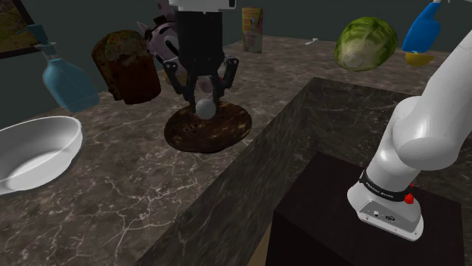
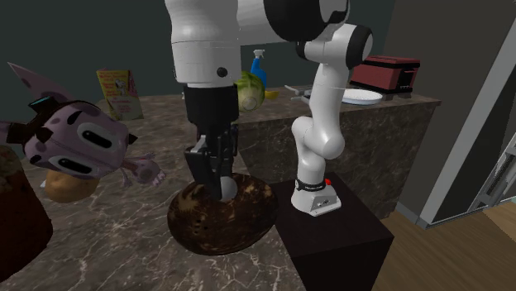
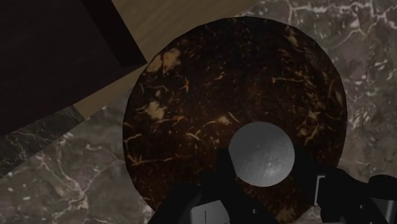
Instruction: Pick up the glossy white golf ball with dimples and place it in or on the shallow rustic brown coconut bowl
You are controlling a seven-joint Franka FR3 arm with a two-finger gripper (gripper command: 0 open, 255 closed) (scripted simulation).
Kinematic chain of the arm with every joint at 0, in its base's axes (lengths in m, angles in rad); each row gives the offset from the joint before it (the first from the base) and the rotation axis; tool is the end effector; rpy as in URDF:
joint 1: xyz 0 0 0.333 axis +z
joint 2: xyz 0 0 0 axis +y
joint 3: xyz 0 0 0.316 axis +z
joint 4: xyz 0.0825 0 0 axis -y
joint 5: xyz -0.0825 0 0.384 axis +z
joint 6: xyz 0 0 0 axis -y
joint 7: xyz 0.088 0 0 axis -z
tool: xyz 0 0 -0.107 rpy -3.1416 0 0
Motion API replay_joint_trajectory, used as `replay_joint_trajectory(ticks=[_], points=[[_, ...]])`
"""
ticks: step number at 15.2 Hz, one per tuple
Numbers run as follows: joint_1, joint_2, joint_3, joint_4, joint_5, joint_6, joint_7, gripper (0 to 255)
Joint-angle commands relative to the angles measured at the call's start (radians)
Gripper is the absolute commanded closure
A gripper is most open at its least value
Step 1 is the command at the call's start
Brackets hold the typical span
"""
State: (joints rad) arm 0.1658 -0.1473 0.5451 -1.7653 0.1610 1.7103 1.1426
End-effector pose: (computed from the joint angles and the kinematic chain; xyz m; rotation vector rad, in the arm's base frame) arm 0.3769 0.3691 0.6118 -2.9570 0.6776 0.0364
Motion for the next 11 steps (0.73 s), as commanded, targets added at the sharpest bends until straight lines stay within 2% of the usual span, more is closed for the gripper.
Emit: replay_joint_trajectory(ticks=[1,10,11], points=[[0.000,-0.006,-0.001,-0.031,0.004,0.026,-0.006,255],[0.000,-0.009,-0.001,-0.050,0.006,0.042,-0.009,255],[0.000,-0.009,-0.001,-0.050,0.006,0.042,-0.009,0]])
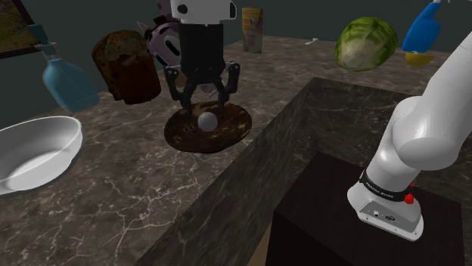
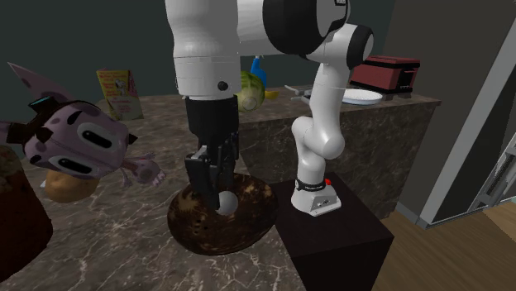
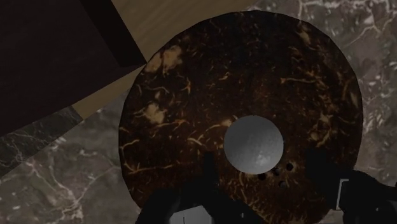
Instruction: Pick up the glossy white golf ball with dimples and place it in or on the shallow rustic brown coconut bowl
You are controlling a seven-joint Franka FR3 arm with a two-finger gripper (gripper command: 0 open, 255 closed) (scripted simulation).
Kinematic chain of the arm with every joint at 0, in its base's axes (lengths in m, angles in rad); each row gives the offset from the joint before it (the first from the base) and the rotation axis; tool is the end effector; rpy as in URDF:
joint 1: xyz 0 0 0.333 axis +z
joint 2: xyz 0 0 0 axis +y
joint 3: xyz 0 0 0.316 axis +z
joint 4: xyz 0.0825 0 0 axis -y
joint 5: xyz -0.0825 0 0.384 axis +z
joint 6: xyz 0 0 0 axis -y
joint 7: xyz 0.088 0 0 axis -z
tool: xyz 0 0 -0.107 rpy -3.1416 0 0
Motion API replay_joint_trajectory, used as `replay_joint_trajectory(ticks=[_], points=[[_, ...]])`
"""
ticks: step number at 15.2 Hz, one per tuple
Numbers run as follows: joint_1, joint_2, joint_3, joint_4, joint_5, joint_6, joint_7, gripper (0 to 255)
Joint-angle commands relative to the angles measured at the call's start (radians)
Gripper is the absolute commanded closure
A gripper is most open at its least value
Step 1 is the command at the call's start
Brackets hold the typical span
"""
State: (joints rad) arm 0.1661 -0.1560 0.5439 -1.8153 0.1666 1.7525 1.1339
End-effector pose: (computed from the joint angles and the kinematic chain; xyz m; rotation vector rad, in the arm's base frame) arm 0.3773 0.3681 0.5954 -2.9565 0.6778 0.0359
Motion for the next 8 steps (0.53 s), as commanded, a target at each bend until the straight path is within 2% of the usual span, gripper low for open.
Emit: replay_joint_trajectory(ticks=[1,5,8], points=[[0.000,0.000,0.000,0.000,0.000,0.000,0.000,0],[0.000,0.000,0.000,0.000,0.000,0.000,0.000,0],[-0.005,0.011,-0.006,0.111,-0.008,-0.101,0.007,0]])
